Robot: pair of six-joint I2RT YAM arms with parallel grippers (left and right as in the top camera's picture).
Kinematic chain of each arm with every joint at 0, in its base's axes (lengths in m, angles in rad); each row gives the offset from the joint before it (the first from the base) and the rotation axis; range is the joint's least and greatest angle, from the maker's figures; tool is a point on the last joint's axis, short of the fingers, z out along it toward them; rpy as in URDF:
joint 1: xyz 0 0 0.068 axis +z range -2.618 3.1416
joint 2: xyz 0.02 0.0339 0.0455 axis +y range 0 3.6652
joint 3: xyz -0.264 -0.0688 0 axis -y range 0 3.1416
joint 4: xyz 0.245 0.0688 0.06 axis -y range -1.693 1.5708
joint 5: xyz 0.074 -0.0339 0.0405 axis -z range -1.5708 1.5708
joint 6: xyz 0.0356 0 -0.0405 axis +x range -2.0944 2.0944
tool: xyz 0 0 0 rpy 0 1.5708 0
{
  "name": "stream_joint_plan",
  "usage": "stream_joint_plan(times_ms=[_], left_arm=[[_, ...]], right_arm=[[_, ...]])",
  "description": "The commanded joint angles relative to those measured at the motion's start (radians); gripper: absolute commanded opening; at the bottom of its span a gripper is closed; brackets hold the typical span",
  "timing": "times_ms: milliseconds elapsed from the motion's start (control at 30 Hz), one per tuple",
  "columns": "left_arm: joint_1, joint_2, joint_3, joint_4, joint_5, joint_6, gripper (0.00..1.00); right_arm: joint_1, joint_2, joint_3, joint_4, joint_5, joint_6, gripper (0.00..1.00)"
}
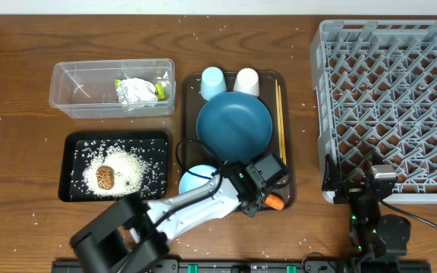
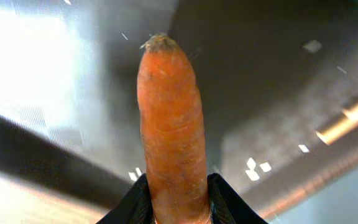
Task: Sort waste into correct bins and load items into the dishwasher rack
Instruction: 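Lift the carrot and carry it left over the black tray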
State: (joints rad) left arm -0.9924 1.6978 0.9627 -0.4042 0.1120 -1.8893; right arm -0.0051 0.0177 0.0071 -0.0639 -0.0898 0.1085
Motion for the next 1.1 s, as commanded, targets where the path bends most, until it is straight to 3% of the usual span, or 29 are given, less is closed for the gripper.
stream_joint_plan(times_ms=[0,300,467,633,1067], left_arm=[[-0.002,-0.070,-0.003,-0.006,0.011,0.011,0.28],[0.011,-0.187,-0.003,-0.018,0.010,0.053,0.27],[0.087,-0.246,-0.003,-0.110,0.007,0.053,0.27],[0.234,-0.319,-0.003,-0.249,0.008,0.102,0.27],[0.812,-0.429,-0.003,-0.421,0.008,0.430,0.27]], right_arm=[[-0.005,-0.002,-0.002,-0.004,0.004,-0.013,0.99],[-0.005,-0.002,-0.002,-0.004,0.004,-0.013,0.99],[-0.005,-0.002,-0.002,-0.004,0.004,-0.013,0.99],[-0.005,-0.002,-0.002,-0.004,0.004,-0.013,0.99],[-0.005,-0.002,-0.002,-0.004,0.004,-0.013,0.99]])
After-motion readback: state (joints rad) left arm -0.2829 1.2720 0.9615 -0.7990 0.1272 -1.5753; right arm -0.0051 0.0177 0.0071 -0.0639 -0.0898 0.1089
